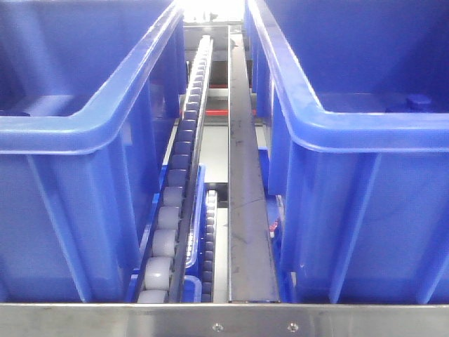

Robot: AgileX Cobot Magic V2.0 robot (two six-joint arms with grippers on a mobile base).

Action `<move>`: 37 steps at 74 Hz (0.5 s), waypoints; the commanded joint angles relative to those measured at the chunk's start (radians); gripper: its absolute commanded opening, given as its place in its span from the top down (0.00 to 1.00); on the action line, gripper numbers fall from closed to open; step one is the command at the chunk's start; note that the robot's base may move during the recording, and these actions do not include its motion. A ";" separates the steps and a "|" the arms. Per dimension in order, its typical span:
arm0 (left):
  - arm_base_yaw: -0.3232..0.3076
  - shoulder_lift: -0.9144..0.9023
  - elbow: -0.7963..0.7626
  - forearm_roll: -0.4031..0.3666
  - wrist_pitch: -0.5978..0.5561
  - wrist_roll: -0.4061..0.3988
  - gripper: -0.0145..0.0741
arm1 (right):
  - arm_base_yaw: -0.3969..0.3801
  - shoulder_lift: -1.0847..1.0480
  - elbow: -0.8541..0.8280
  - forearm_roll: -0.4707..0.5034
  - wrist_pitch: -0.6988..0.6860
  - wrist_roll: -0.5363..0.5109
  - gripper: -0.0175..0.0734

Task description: Pick and sort blue part to right shelf

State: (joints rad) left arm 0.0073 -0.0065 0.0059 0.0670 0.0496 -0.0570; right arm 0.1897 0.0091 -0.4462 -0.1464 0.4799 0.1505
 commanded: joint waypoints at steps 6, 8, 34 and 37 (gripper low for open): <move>0.000 -0.022 0.025 -0.007 -0.088 -0.007 0.69 | -0.007 0.015 -0.025 -0.015 -0.093 -0.008 0.74; 0.000 -0.022 0.025 -0.007 -0.088 -0.007 0.69 | -0.007 0.015 -0.025 -0.015 -0.093 -0.008 0.74; 0.000 -0.022 0.025 -0.007 -0.088 -0.007 0.69 | -0.041 0.015 0.047 0.022 -0.120 -0.008 0.74; 0.000 -0.022 0.025 -0.007 -0.088 -0.007 0.69 | -0.067 0.015 0.067 0.046 -0.133 -0.008 0.74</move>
State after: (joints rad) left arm 0.0073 -0.0065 0.0059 0.0670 0.0496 -0.0570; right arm 0.1610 0.0091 -0.3851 -0.1271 0.4590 0.1505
